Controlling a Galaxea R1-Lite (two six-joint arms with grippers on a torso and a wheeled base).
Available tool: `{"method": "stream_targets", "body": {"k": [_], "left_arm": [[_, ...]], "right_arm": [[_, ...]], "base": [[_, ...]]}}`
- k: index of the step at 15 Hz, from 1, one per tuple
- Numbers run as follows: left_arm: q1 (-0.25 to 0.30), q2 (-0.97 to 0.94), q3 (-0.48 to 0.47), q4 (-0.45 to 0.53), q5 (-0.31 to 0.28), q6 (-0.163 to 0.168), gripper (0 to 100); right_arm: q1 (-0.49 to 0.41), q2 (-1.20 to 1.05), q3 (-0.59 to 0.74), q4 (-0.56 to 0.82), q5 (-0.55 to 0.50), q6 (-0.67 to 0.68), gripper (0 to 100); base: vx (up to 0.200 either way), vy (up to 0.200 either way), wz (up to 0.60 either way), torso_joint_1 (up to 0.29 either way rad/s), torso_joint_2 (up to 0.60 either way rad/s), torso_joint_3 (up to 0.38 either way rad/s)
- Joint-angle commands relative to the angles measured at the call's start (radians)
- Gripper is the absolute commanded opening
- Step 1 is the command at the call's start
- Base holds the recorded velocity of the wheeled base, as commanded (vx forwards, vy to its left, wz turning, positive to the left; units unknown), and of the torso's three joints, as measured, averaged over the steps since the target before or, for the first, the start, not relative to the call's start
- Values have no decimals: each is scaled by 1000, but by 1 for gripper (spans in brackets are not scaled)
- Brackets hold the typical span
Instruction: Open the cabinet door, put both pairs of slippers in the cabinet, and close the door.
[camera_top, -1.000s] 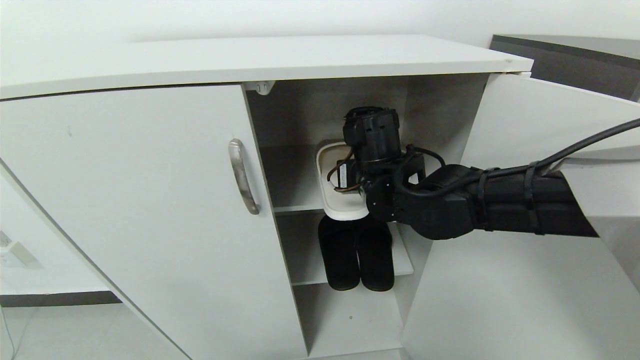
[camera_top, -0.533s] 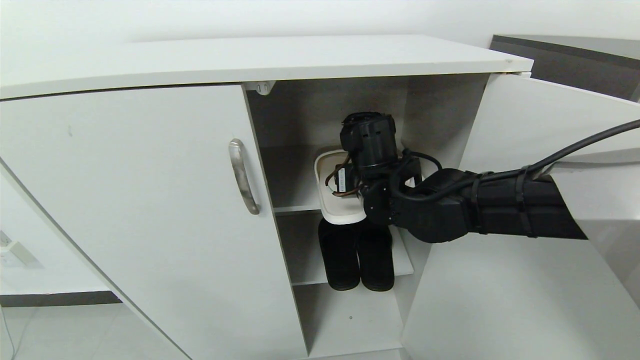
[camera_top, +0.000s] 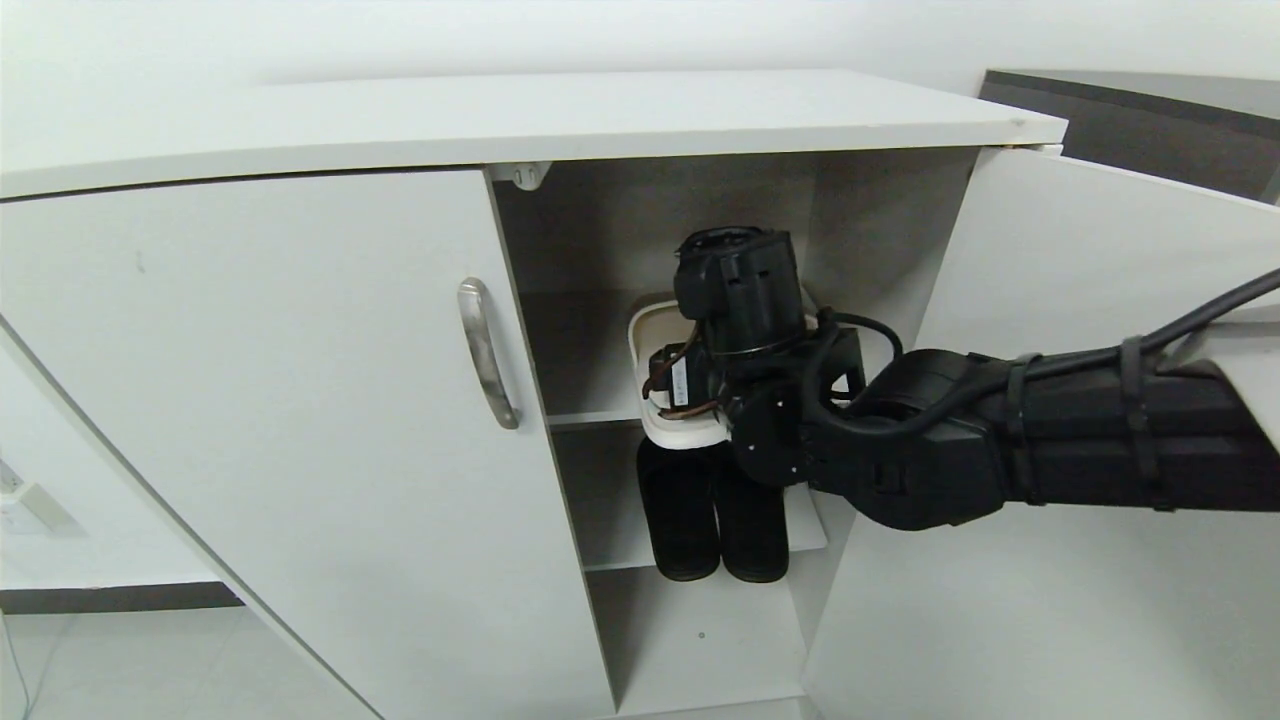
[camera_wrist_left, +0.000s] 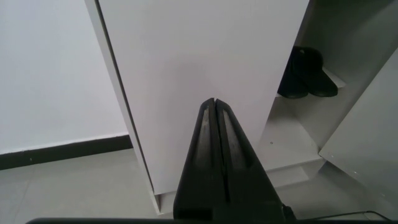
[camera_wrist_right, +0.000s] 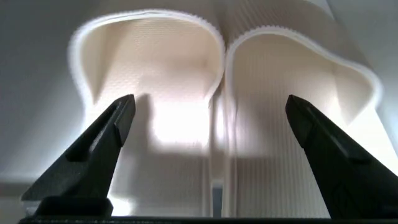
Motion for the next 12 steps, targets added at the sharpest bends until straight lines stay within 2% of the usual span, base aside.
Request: {"method": "stream_targets", "body": {"k": [1, 3, 7, 12], "left_arm": [[0, 1, 0, 0, 0, -1, 0], [0, 1, 0, 0, 0, -1, 0], [0, 1, 0, 0, 0, 0, 0], [0, 1, 0, 0, 0, -1, 0]], "right_arm": [[36, -83, 65, 0, -9, 3, 100], [68, -141, 162, -34, -6, 6, 100], [105, -199, 436, -314, 1, 2, 100], [122, -184, 568, -460, 3, 0, 100]], "base": [[0, 0, 0, 0, 0, 0], [0, 0, 0, 0, 0, 0], [0, 0, 0, 0, 0, 0], [0, 0, 0, 0, 0, 0]]}}
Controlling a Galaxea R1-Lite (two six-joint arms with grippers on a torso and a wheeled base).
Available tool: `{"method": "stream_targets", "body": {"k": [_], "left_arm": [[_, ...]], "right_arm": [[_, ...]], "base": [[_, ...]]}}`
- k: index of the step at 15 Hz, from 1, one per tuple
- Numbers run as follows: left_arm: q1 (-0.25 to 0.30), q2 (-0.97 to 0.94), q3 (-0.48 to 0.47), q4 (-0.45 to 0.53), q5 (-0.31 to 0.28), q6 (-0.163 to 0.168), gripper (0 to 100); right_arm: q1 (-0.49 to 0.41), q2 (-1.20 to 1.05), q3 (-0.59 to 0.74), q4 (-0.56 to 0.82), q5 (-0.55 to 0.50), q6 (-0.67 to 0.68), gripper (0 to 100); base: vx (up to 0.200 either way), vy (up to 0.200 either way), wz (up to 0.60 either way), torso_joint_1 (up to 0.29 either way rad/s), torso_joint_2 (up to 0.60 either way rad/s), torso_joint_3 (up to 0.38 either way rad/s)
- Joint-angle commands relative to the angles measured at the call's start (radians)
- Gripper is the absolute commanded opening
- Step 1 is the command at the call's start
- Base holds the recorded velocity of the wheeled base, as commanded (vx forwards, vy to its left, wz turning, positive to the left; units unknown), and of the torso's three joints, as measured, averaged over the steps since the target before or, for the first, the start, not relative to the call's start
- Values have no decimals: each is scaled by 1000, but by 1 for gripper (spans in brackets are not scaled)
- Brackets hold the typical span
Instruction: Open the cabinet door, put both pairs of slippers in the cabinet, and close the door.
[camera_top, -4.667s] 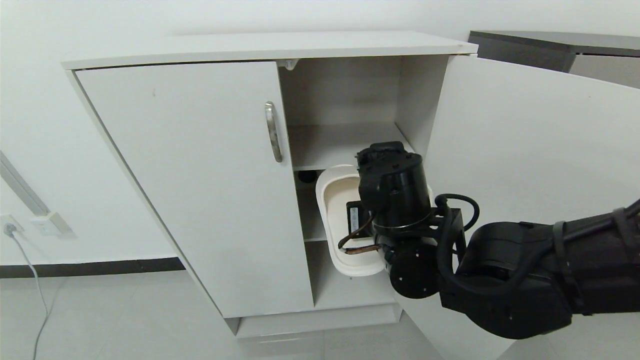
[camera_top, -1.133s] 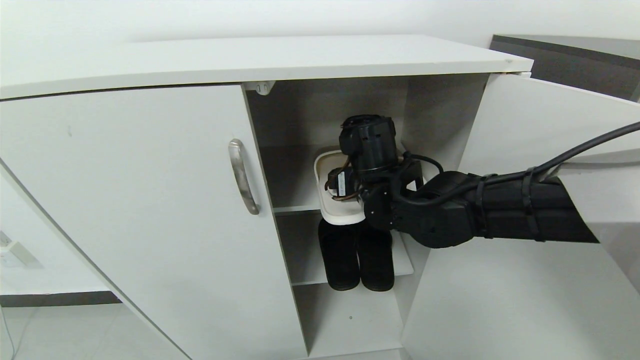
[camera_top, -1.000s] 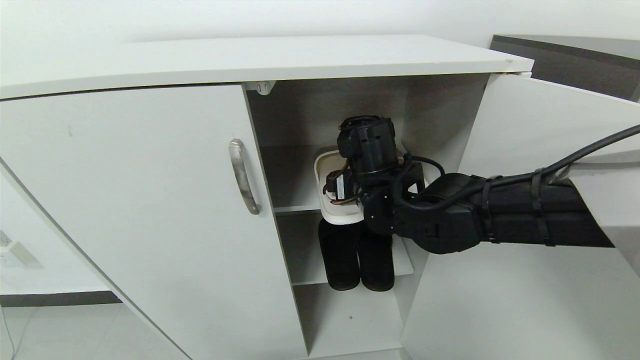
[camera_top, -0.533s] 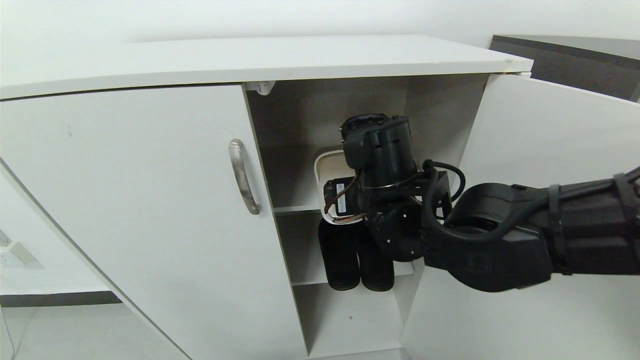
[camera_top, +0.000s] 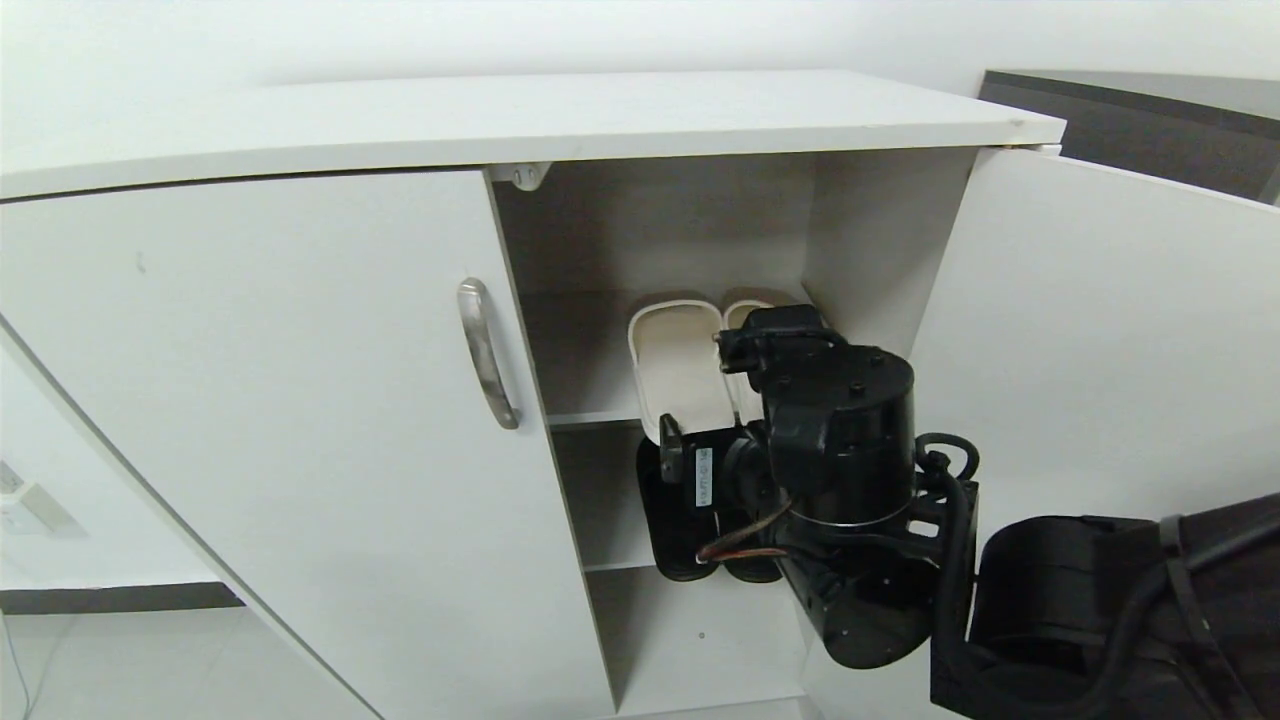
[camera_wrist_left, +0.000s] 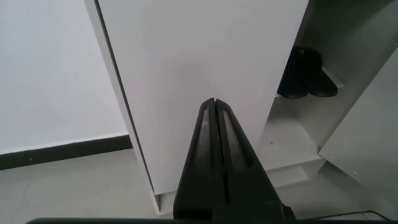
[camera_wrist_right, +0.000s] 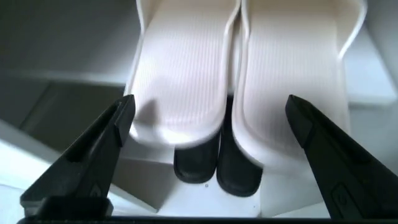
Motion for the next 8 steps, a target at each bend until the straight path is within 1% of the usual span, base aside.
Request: {"method": "stream_targets", "body": {"k": [1, 8], "left_arm": [[0, 1, 0, 0, 0, -1, 0], [0, 1, 0, 0, -1, 2, 0]], "right_arm": [[9, 5, 28, -5, 0, -1, 0], [21, 42, 38, -16, 14, 5, 0]], "base": [[0, 0, 0, 0, 0, 0], [0, 0, 0, 0, 0, 0]]}}
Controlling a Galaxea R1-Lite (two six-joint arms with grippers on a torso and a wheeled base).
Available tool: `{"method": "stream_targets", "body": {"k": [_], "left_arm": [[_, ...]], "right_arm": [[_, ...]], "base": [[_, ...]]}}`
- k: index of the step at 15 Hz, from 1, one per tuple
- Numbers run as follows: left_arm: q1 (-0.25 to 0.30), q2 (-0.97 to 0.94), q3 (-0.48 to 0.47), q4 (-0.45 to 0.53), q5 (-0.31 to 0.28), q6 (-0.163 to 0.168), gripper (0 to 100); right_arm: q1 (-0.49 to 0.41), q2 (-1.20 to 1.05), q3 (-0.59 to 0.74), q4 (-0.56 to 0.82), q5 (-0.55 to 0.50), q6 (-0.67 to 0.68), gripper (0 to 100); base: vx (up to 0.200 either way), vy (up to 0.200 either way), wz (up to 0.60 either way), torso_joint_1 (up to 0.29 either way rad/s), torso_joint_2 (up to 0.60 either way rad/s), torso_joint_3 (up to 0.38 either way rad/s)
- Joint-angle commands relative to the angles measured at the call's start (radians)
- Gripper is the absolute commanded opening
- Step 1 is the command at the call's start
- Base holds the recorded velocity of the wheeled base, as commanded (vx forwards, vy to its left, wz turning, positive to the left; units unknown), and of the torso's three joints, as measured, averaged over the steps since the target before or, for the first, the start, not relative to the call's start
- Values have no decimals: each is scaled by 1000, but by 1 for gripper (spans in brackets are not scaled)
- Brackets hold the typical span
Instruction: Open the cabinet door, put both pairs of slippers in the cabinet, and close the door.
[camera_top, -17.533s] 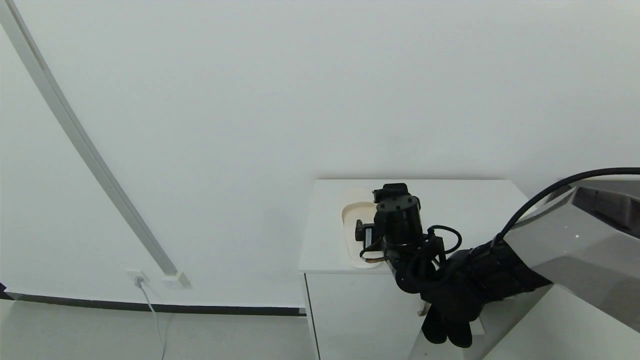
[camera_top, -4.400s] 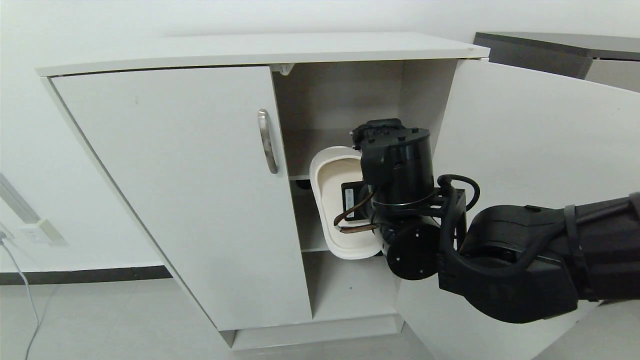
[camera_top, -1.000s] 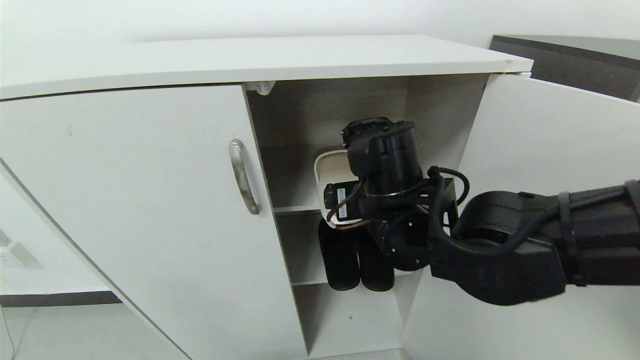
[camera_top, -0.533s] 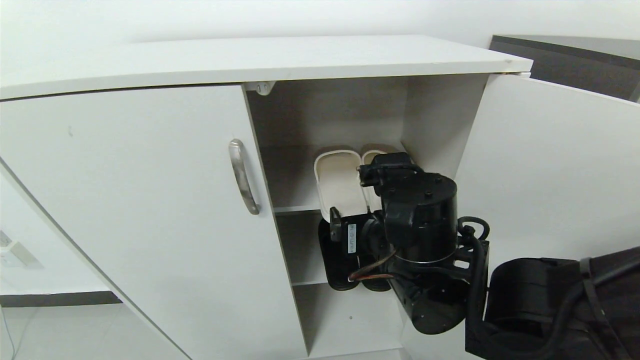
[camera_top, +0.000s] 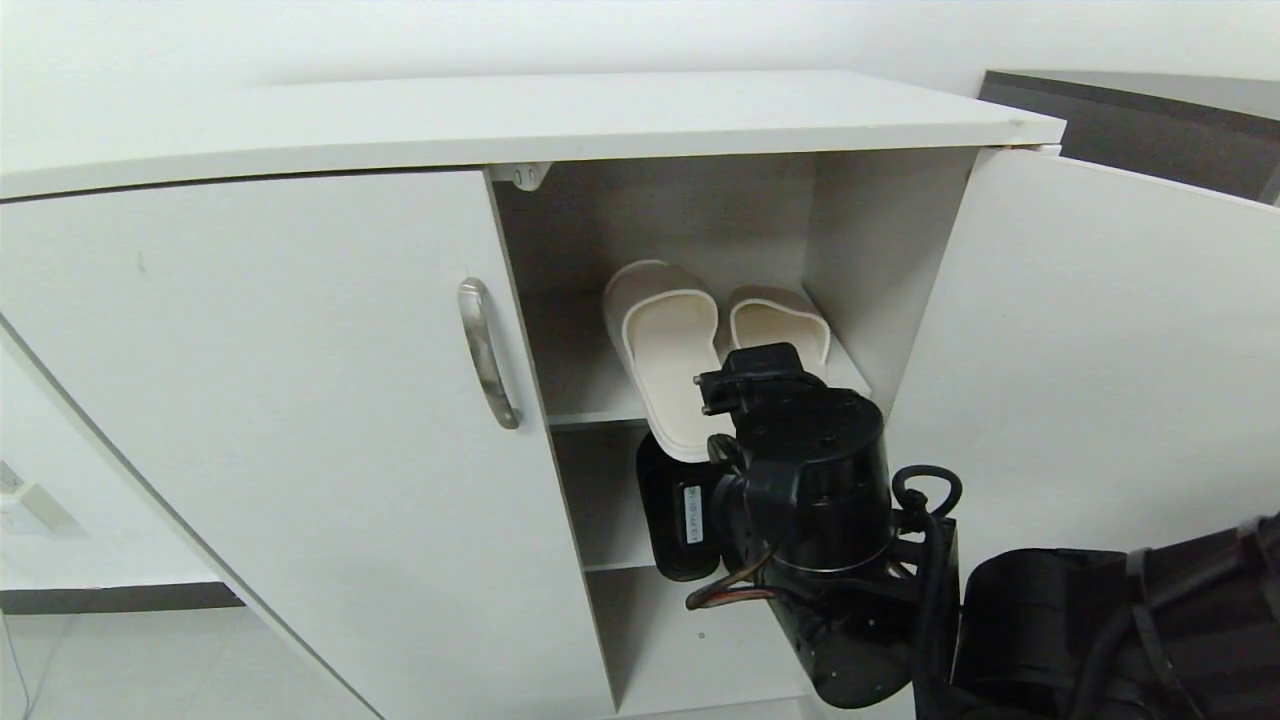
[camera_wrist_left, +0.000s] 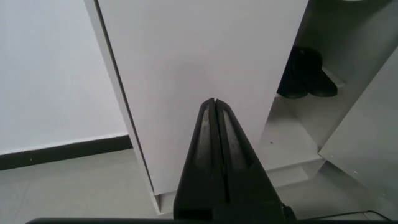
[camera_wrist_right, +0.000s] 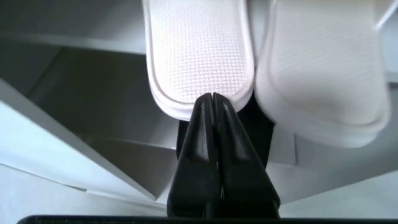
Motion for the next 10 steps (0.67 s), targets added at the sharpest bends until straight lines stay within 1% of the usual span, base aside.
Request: {"method": "stream_targets", "body": {"k": [1, 10], "left_arm": [[0, 1, 0, 0, 0, 0, 0], [0, 1, 0, 0, 0, 0, 0]], "right_arm": [[7, 20, 11, -19, 1, -2, 0], [14, 16, 13, -53, -10, -7, 0]], "base": [[0, 0, 0, 0, 0, 0], [0, 0, 0, 0, 0, 0]]}}
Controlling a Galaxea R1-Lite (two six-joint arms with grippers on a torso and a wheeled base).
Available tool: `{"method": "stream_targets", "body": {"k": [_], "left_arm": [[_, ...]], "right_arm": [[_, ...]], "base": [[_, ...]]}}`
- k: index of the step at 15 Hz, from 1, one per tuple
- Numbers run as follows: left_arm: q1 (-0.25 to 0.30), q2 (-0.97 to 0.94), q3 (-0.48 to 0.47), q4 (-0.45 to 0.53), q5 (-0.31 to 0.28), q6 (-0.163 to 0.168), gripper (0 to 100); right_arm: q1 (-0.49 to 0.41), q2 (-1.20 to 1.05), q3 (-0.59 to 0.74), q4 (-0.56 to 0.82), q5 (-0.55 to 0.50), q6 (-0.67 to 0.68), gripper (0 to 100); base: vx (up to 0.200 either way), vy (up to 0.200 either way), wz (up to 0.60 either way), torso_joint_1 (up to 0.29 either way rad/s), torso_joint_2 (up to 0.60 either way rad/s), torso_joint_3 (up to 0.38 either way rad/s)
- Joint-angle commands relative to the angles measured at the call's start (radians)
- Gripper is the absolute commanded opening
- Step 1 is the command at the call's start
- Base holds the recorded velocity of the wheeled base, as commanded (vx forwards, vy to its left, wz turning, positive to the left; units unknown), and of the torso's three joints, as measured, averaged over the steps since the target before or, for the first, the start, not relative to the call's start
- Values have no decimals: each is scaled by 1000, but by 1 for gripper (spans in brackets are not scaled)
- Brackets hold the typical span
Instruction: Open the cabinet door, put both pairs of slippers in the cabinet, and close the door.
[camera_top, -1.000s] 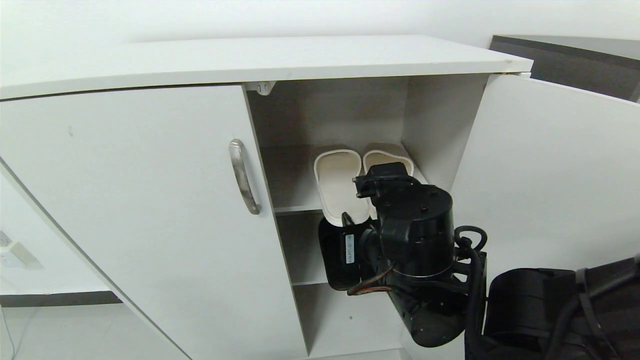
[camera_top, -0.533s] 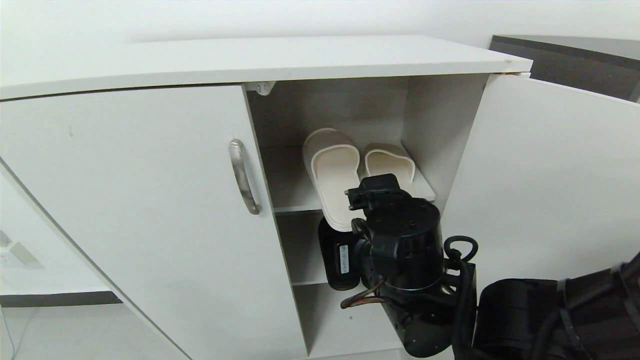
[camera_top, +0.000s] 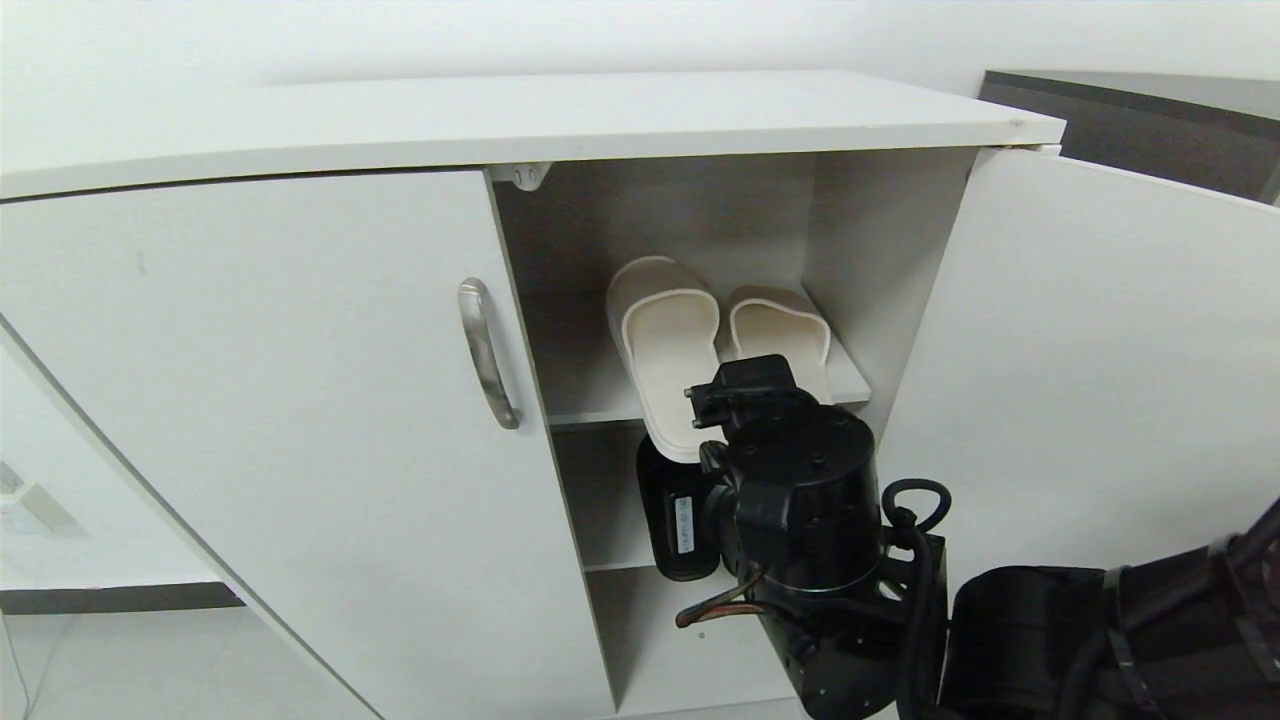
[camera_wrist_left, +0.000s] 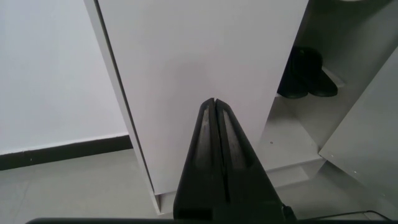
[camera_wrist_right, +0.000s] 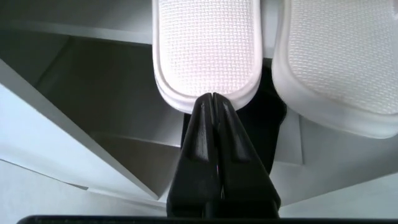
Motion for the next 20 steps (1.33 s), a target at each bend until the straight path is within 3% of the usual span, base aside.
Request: {"method": "stream_targets", "body": {"k": [1, 10, 20], "left_arm": [[0, 1, 0, 0, 0, 0, 0], [0, 1, 0, 0, 1, 0, 0], [0, 1, 0, 0, 1, 0, 0]], "right_arm": [[1, -5, -2, -20, -2, -4, 0], [44, -82, 85, -60, 34, -24, 0], [47, -74, 139, -109, 53, -56, 0]], "base": [[0, 0, 0, 0, 0, 0], [0, 0, 0, 0, 0, 0], [-200, 0, 0, 3, 2, 2]]}}
